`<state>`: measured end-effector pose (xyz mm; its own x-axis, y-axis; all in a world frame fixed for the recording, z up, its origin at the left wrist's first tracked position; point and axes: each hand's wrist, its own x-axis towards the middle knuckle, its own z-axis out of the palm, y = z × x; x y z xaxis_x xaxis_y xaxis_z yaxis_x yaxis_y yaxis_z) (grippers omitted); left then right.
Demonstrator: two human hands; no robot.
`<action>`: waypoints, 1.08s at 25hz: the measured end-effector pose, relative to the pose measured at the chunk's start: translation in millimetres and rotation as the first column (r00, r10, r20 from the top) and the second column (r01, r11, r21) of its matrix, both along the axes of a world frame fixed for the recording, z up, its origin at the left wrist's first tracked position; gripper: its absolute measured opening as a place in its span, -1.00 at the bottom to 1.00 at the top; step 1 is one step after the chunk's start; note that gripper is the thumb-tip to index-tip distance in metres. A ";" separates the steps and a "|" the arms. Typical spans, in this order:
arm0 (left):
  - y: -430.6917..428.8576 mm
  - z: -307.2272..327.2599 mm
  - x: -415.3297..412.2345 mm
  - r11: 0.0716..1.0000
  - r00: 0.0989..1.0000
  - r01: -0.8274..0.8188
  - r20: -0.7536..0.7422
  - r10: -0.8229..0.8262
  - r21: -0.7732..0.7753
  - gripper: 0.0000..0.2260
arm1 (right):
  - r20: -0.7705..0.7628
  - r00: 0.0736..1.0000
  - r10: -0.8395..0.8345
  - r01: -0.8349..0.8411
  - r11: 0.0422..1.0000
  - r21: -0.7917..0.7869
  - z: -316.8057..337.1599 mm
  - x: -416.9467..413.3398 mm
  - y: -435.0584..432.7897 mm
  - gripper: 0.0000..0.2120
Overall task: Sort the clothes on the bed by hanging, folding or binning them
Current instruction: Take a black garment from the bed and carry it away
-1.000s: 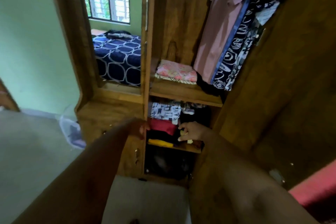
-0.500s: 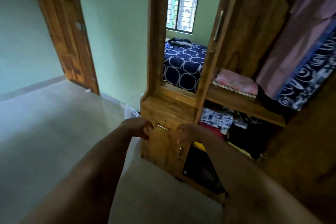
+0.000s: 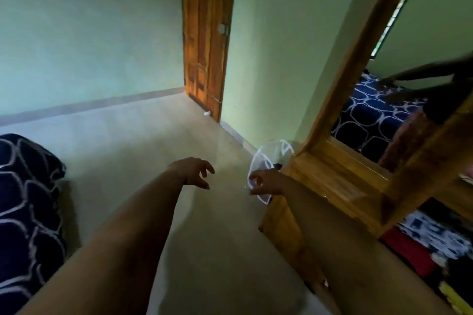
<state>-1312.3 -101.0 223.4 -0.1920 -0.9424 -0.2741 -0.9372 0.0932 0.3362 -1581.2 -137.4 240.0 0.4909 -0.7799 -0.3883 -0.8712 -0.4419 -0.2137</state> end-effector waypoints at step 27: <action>-224.5 11.6 486.2 0.824 0.824 -0.566 0.003 0.566 0.038 -0.53 | -0.025 0.794 0.607 -0.607 0.794 -0.033 14.9 583.9 -385.7 -0.47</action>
<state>-826.1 -325.6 235.0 0.3697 -0.8757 -0.3107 -0.8188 -0.4651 0.3365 -997.2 -523.1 254.9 0.8635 -0.3373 -0.3751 -0.4239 -0.8883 -0.1770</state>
